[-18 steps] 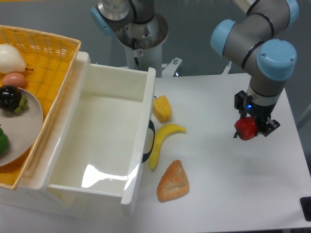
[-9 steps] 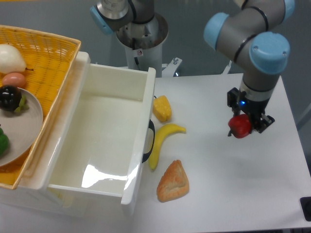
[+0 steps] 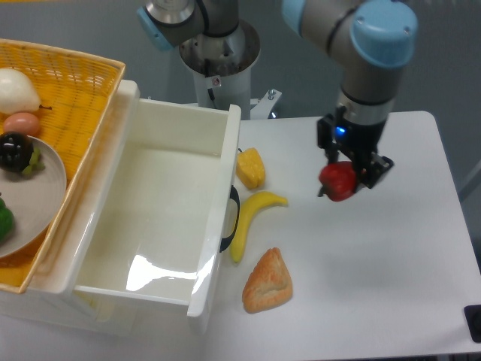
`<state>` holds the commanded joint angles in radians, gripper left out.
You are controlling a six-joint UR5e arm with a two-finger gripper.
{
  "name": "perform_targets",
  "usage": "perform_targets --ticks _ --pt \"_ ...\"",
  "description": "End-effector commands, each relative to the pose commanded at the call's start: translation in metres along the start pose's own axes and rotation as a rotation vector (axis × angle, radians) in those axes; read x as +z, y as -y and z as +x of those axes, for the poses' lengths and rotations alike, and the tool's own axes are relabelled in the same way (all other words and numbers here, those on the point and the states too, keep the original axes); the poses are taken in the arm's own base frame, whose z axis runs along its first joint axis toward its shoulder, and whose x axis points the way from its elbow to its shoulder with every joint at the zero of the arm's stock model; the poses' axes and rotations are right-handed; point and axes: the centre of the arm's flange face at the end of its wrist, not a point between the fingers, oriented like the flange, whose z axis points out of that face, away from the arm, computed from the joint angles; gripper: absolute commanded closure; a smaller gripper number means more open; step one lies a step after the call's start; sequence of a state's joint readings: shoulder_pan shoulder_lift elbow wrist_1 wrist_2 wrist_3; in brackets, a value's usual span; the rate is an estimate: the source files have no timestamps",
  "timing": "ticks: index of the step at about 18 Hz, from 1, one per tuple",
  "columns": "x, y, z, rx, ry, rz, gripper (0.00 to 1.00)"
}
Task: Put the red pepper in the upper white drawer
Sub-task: 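Carry the red pepper over the open white drawer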
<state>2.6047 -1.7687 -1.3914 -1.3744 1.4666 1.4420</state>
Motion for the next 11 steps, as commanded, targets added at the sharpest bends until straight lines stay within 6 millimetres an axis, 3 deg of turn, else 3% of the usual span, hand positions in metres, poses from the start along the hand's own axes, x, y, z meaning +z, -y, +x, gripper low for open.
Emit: perform_targets --ticks 5,11 --pt "-0.044 0.026 0.025 0.013 0.054 0.084 0.83" --pt "-0.046 0.084 0.057 0.114 0.048 0.102 0.83"
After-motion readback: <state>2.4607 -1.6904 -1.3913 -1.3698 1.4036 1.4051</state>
